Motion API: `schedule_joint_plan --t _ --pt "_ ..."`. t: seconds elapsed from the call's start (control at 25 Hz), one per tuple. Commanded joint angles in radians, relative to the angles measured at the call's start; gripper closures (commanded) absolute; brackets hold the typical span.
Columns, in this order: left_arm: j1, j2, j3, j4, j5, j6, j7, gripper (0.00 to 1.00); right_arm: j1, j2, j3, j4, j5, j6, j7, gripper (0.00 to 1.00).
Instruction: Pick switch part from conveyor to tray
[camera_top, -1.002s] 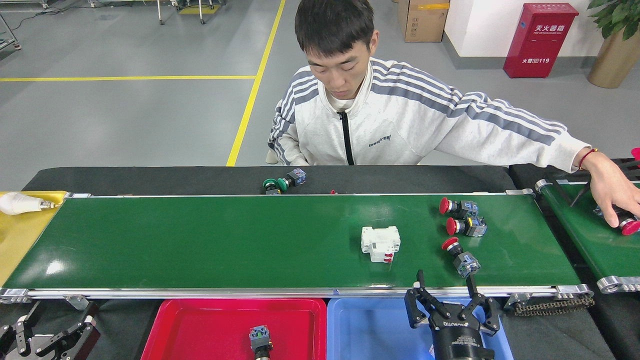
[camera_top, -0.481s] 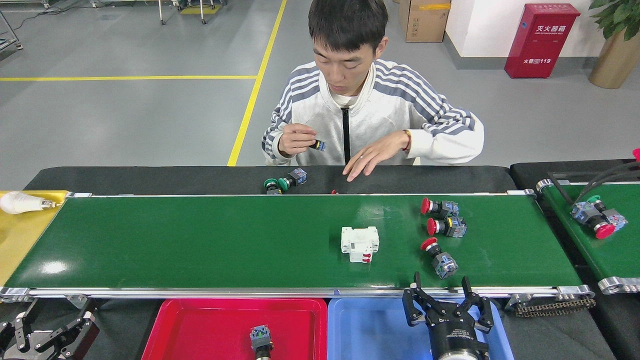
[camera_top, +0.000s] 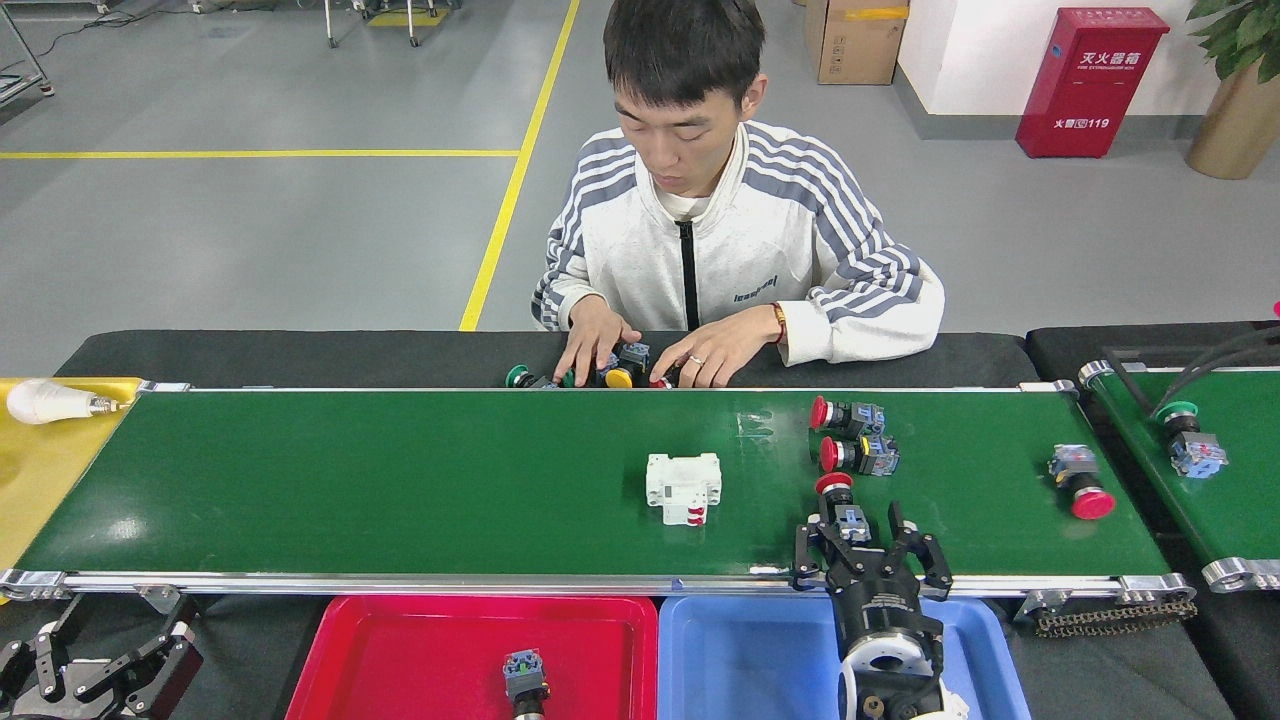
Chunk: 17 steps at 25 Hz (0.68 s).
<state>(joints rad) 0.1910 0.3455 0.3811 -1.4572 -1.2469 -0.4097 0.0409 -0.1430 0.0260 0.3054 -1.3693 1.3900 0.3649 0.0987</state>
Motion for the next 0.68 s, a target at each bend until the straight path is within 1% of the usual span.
schedule_joint_plan --t 0.0,0.08,0.16,0.28,0.32,0.36,0.4,0.44,0.52,0.64 --pt "-0.002 0.013 0.009 -0.003 -0.002 0.003 0.004 0.00 -0.004 -0.005 0.003 -0.025 -0.002 -0.043 0.003 0.95" --pt "-0.004 0.015 0.010 -0.003 0.001 0.003 0.004 0.00 0.010 -0.005 0.014 -0.071 0.000 -0.121 0.001 0.97" --pt "-0.004 0.015 0.012 -0.005 0.003 0.006 0.004 0.00 0.040 -0.009 0.060 -0.119 0.007 -0.227 -0.014 0.97" --pt "0.002 0.013 0.012 -0.006 0.000 0.005 0.005 0.00 0.049 -0.055 0.175 -0.149 0.024 -0.348 -0.073 0.97" --pt "0.001 0.015 0.010 -0.005 0.000 0.003 0.005 0.00 0.042 -0.069 0.230 -0.151 0.029 -0.397 -0.089 0.93" --pt "-0.002 0.017 0.009 -0.005 0.000 0.003 0.004 0.00 0.033 -0.072 0.268 -0.151 0.029 -0.439 -0.097 0.74" --pt "-0.007 0.018 0.005 -0.005 0.001 0.005 0.004 0.00 0.025 -0.066 0.305 -0.149 0.032 -0.474 -0.105 0.26" --pt "-0.010 0.018 0.004 -0.006 0.003 0.005 0.004 0.00 0.022 -0.060 0.322 -0.148 0.037 -0.486 -0.105 0.01" --pt "-0.010 0.018 -0.004 -0.011 0.001 -0.003 0.004 0.00 0.016 -0.047 0.380 -0.137 0.044 -0.514 -0.105 0.00" --pt "-0.008 0.010 -0.033 -0.022 0.000 -0.004 0.004 0.00 0.014 -0.032 0.391 -0.129 0.043 -0.518 -0.105 0.00"
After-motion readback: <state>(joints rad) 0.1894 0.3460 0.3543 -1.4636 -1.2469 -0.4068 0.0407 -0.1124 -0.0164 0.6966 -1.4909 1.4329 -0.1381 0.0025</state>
